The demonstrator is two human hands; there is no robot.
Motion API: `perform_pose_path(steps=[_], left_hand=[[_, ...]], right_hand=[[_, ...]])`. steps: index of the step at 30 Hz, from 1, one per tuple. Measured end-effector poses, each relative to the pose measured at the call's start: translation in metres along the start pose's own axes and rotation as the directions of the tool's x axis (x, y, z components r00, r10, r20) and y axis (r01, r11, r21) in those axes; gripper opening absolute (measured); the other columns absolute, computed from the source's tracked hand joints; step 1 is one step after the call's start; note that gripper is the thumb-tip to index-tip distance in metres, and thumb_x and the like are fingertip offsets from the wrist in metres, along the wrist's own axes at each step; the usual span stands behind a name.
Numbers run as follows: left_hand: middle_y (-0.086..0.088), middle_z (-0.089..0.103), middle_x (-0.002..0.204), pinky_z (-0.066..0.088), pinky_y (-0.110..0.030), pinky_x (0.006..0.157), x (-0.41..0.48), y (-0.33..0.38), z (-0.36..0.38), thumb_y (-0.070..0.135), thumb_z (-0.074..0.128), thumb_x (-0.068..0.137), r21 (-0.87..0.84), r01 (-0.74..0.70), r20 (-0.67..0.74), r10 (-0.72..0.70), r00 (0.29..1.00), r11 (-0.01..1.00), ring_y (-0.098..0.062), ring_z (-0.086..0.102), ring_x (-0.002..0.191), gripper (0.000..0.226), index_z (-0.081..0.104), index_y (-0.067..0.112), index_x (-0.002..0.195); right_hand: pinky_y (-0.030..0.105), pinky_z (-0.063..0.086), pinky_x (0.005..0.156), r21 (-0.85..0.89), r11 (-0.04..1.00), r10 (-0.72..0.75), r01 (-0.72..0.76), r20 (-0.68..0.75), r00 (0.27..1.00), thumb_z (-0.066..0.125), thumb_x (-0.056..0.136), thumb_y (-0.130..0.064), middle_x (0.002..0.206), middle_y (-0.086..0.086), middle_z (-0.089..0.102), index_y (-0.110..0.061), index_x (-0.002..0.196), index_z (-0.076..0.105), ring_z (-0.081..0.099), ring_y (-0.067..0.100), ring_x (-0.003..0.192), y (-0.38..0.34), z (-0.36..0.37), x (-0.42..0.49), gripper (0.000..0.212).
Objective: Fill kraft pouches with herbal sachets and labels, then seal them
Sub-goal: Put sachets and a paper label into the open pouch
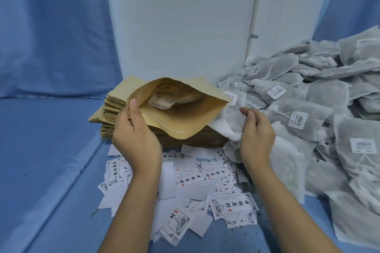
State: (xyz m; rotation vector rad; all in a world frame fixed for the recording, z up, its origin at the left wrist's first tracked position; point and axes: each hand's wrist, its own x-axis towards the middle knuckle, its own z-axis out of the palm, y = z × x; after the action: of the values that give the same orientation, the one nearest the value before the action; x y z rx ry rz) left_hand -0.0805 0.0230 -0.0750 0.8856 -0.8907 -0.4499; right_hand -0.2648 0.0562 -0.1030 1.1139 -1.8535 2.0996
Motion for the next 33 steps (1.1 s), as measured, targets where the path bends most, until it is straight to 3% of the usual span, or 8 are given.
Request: perform_pose_path(steps=[7,13,20,22,25,28,30,33], left_hand=[[-0.017,0.054,0.075,0.029,-0.01,0.053,0.002,-0.001,-0.001,0.03,0.049,0.098,-0.01,0.008,-0.032,-0.008,0.999,1.0,-0.018,0.04,0.057,0.044,0.058,-0.01,0.084],[-0.007,0.042,0.06,0.028,-0.014,0.052,0.001,0.0,-0.001,0.031,0.048,0.098,-0.016,0.025,-0.03,-0.025,0.999,1.0,-0.012,0.036,0.054,0.041,0.057,-0.003,0.078],[-0.024,0.054,0.078,0.029,-0.01,0.052,-0.001,0.0,0.0,0.03,0.048,0.098,-0.007,-0.002,-0.032,0.002,0.999,1.0,-0.015,0.039,0.055,0.041,0.058,-0.006,0.08],[-0.027,0.055,0.081,0.03,-0.01,0.052,-0.001,0.0,0.0,0.03,0.048,0.098,-0.005,-0.004,-0.029,0.004,1.0,1.0,-0.016,0.038,0.056,0.042,0.058,-0.008,0.082],[-0.029,0.055,0.084,0.029,-0.012,0.053,-0.001,0.001,-0.001,0.03,0.048,0.098,-0.003,-0.001,-0.033,0.001,0.999,1.0,-0.029,0.043,0.068,0.042,0.058,-0.008,0.083],[-0.025,0.054,0.08,0.029,-0.012,0.053,-0.002,0.002,-0.001,0.03,0.049,0.098,-0.013,0.021,-0.029,-0.021,0.999,1.0,-0.013,0.04,0.054,0.041,0.058,-0.007,0.082],[-0.025,0.054,0.081,0.029,-0.011,0.052,-0.002,0.003,-0.001,0.03,0.049,0.098,-0.01,0.026,-0.027,-0.026,0.999,1.0,-0.008,0.037,0.054,0.042,0.059,-0.007,0.083],[-0.032,0.056,0.089,0.031,-0.017,0.055,-0.001,0.002,-0.001,0.029,0.048,0.098,-0.008,0.022,-0.043,-0.022,0.999,1.0,-0.032,0.046,0.075,0.043,0.059,-0.011,0.087]], right_hand=[[0.026,0.036,0.094,-0.156,0.968,0.209,-0.197,0.066,0.976,0.062,0.088,-0.037,0.119,0.007,0.055,-0.005,0.12,0.057,0.049,0.021,0.115,0.005,0.004,-0.003,0.046],[0.018,0.026,0.073,-0.187,0.942,0.307,-0.278,0.149,0.94,0.07,0.078,-0.016,0.132,0.015,0.033,-0.005,0.13,0.031,0.037,0.028,0.12,0.009,0.006,-0.004,0.065],[0.045,0.052,0.072,-0.072,0.972,0.234,-0.223,0.233,0.944,0.054,0.085,-0.007,0.116,0.016,0.055,-0.029,0.144,0.011,0.061,0.037,0.081,0.006,0.001,-0.004,0.076],[0.04,0.05,0.066,-0.083,0.972,0.232,-0.219,0.235,0.944,0.054,0.086,-0.01,0.1,0.01,0.056,-0.028,0.144,0.016,0.059,0.033,0.072,0.007,0.001,-0.004,0.072],[0.033,0.035,0.066,-0.207,0.966,0.208,-0.153,0.278,0.938,0.054,0.089,-0.015,0.098,0.014,0.057,-0.009,0.126,0.044,0.055,0.031,0.09,0.011,0.002,-0.002,0.039],[0.029,0.026,0.071,-0.278,0.954,0.185,-0.111,0.256,0.949,0.053,0.09,-0.013,0.111,0.022,0.055,-0.004,0.092,0.053,0.047,0.034,0.108,0.011,0.003,-0.003,0.01],[0.021,0.026,0.081,-0.285,0.955,0.142,-0.077,0.216,0.966,0.054,0.089,-0.012,0.131,0.022,0.048,-0.004,0.087,0.058,0.039,0.028,0.126,0.006,0.004,-0.005,0.009],[0.023,0.026,0.089,-0.285,0.958,0.037,0.01,0.161,0.986,0.052,0.084,-0.017,0.136,0.014,0.048,-0.007,0.074,0.057,0.039,0.022,0.127,-0.002,0.003,-0.005,0.015]])
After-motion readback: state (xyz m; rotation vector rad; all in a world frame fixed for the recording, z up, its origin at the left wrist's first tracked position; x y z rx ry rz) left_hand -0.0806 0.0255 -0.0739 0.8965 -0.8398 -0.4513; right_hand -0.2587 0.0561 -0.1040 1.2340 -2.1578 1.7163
